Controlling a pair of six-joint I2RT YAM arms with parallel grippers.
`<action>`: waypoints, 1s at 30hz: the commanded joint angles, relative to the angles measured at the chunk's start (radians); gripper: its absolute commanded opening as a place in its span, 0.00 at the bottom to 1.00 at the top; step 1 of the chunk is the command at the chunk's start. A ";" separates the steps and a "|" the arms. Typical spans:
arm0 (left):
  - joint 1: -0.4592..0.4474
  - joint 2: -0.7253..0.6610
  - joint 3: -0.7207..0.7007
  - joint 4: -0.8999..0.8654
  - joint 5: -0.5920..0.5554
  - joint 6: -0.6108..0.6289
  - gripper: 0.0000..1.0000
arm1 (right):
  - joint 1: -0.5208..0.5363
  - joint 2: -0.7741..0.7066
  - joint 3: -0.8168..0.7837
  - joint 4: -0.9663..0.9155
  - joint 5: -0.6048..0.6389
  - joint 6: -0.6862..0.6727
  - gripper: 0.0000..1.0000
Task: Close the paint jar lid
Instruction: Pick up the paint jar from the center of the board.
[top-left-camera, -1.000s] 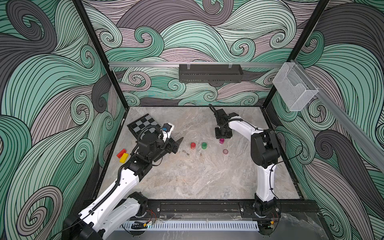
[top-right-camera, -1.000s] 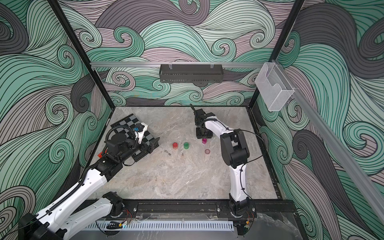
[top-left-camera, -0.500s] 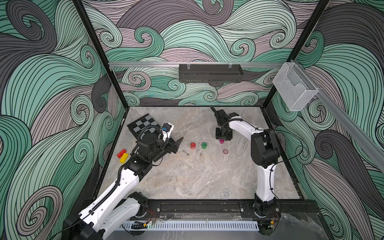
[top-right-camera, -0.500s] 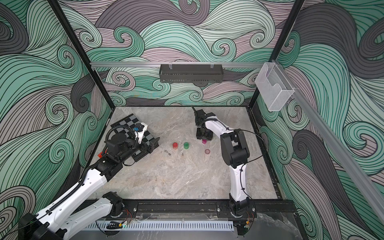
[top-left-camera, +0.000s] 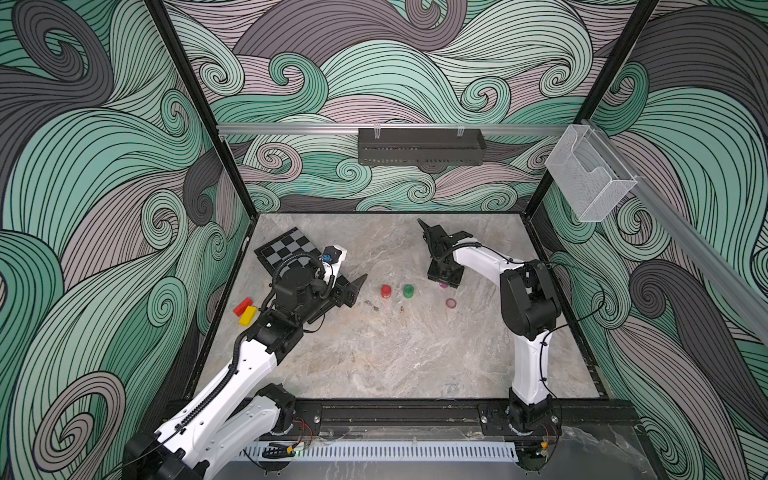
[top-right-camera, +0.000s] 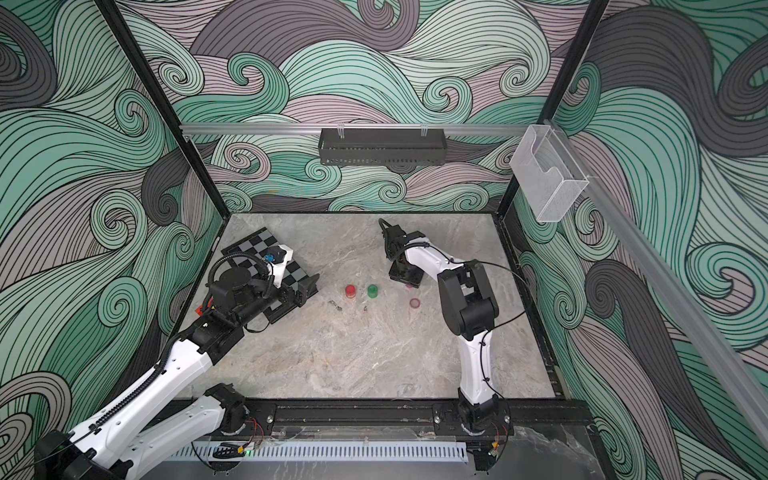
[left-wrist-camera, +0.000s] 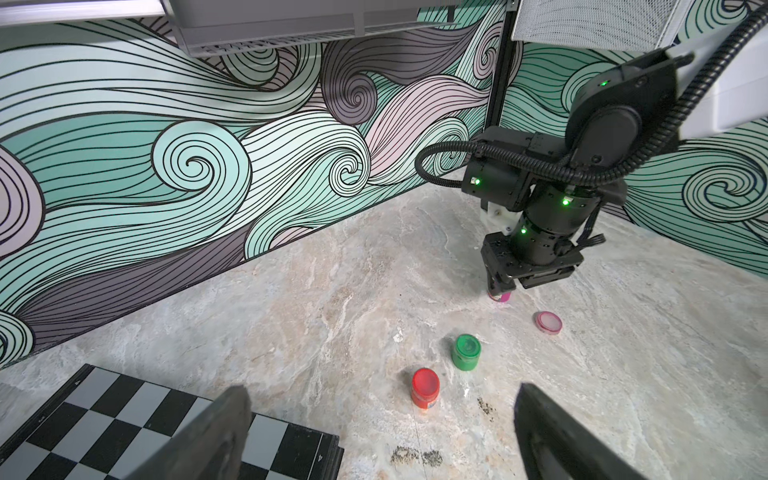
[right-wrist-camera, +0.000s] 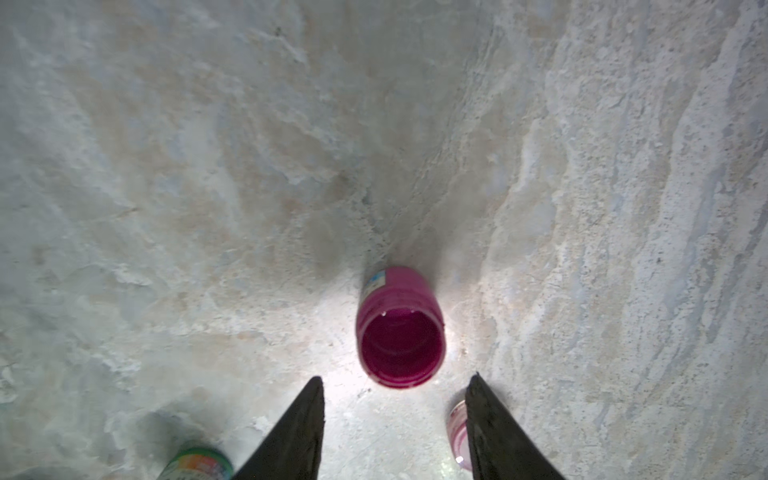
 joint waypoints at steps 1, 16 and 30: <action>-0.001 -0.017 0.035 0.024 0.015 -0.016 0.99 | -0.001 0.018 0.051 0.035 0.050 0.059 0.55; -0.001 -0.010 0.032 0.027 0.025 -0.021 0.99 | -0.019 0.061 0.060 0.021 0.076 0.072 0.53; 0.000 -0.003 0.034 0.027 0.028 -0.021 0.99 | -0.036 0.104 0.065 0.021 0.033 0.086 0.46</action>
